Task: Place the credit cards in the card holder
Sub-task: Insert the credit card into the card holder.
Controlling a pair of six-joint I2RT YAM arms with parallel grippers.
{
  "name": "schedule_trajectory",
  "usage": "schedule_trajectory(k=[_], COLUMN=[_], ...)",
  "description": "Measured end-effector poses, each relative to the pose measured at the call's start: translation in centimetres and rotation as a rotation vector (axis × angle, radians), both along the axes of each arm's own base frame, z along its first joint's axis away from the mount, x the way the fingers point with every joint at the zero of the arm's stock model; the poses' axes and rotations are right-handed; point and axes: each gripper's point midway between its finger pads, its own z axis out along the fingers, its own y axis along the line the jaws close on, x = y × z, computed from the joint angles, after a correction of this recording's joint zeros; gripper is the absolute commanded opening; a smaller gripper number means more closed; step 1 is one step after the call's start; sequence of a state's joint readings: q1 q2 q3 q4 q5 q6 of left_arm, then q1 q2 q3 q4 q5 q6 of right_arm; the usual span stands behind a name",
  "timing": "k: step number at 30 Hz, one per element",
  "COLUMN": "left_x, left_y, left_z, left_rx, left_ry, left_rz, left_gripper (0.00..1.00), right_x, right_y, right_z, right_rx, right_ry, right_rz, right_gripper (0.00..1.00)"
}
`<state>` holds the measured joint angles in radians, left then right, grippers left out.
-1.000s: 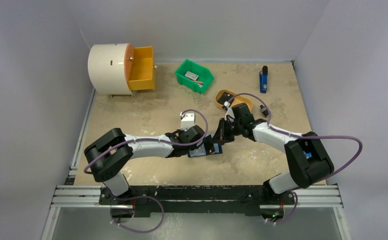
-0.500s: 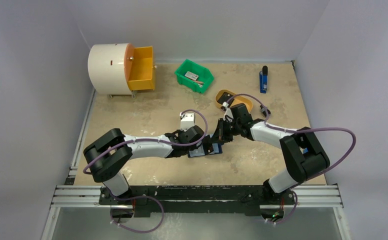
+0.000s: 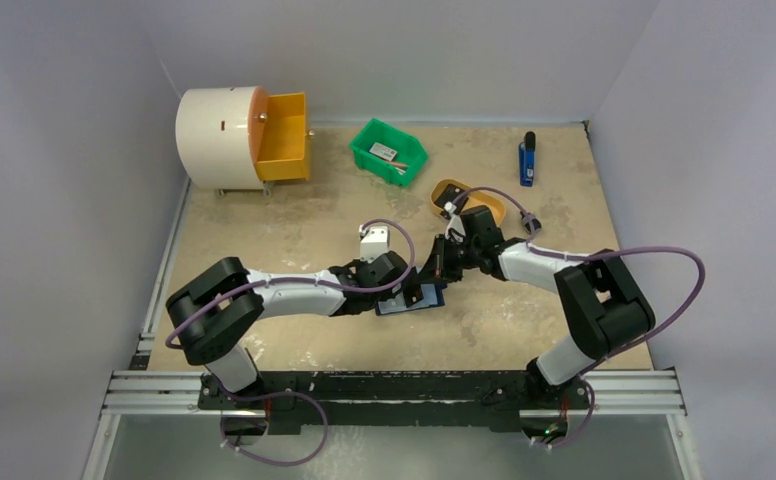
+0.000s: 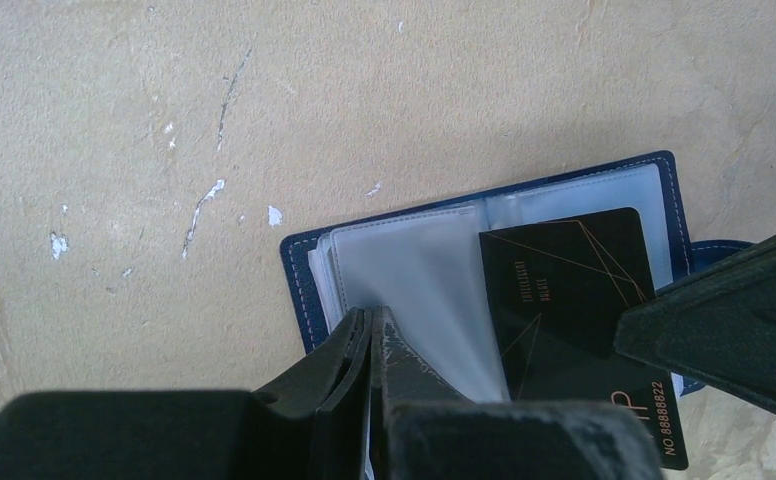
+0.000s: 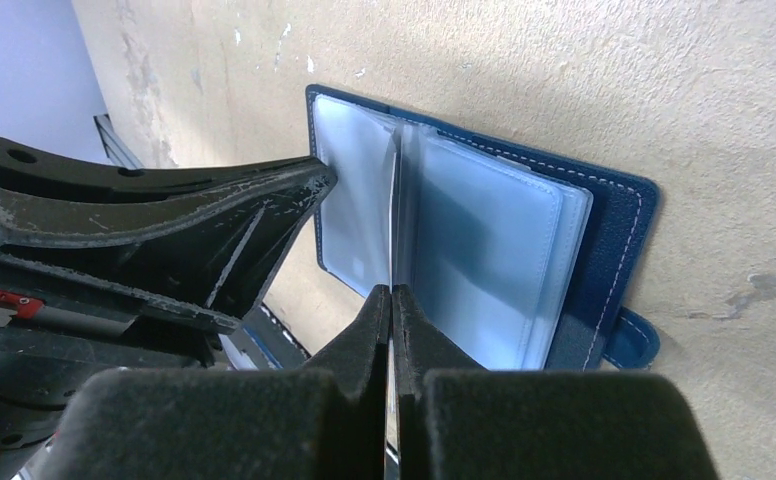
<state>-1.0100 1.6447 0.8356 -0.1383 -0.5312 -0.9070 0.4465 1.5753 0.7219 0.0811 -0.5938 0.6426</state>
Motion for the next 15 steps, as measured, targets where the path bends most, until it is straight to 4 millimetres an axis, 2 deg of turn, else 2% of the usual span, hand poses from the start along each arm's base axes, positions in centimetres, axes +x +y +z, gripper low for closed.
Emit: schedule_trajectory(k=[8, 15], left_x=[-0.08, -0.32], left_y=[0.10, 0.46], left_z=[0.12, 0.23], left_rx=[0.000, 0.000], left_ry=[0.002, 0.005], left_rz=[0.000, 0.004], left_gripper=[0.01, 0.01], right_x=[0.15, 0.13], right_y=[0.61, 0.64], right_z=[0.04, -0.68], right_rx=[0.044, 0.043], right_ry=[0.016, 0.034], right_rz=[-0.014, -0.023], right_gripper=[0.00, 0.00])
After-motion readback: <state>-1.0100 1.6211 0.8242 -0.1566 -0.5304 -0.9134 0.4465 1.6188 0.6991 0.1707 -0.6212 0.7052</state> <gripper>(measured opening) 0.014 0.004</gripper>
